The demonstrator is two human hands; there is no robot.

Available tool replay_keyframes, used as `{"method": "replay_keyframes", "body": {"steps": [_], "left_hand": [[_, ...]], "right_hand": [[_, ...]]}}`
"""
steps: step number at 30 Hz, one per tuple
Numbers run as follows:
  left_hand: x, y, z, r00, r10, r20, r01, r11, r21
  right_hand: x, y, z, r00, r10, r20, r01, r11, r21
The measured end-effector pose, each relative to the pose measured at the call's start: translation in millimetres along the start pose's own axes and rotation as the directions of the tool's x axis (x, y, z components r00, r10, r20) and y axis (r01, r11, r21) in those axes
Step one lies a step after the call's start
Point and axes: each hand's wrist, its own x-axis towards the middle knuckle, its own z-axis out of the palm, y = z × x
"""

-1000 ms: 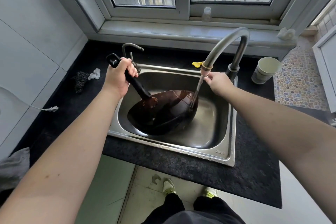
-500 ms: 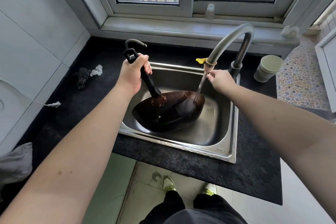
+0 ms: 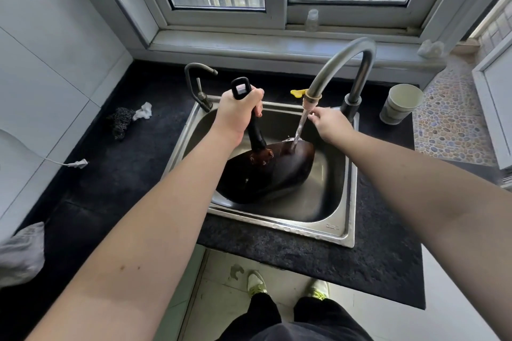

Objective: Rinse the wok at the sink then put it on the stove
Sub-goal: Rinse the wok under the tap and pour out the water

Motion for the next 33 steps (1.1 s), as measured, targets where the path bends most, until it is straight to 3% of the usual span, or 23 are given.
{"method": "replay_keyframes", "body": {"steps": [9, 13, 17, 21, 24, 27, 30, 33], "left_hand": [[-25, -1, 13, 0.999, 0.001, 0.037, -0.004, 0.996, 0.084], [-38, 2, 27, 0.987, -0.007, 0.161, -0.032, 0.971, 0.237], [-50, 9, 37, 0.949, 0.03, 0.314, -0.164, 0.898, 0.408], [-64, 14, 36, 0.855, 0.023, 0.518, -0.332, 0.792, 0.513], [-80, 16, 33, 0.711, -0.097, 0.697, -0.473, 0.667, 0.575], [-91, 19, 32, 0.592, -0.175, 0.787, -0.587, 0.576, 0.57], [-96, 15, 28, 0.542, -0.247, 0.803, -0.688, 0.419, 0.593], [-104, 11, 22, 0.549, -0.282, 0.787, -0.688, 0.382, 0.617]], "right_hand": [[1, 3, 2, 1.0, 0.005, -0.005, -0.005, 0.999, 0.053], [2, 4, -2, 0.999, 0.017, 0.031, -0.019, 0.998, 0.066], [5, 5, -6, 0.998, 0.02, 0.054, -0.023, 0.997, 0.068], [6, 6, -6, 0.999, 0.015, 0.049, -0.018, 0.997, 0.071], [6, 6, -5, 0.999, 0.006, 0.047, -0.01, 0.998, 0.069], [5, 5, -5, 0.999, 0.004, 0.043, -0.007, 0.997, 0.074], [5, 3, -5, 0.999, -0.007, 0.049, 0.004, 0.999, 0.051], [6, 3, -6, 0.998, 0.0, 0.06, -0.003, 0.998, 0.058]]}}
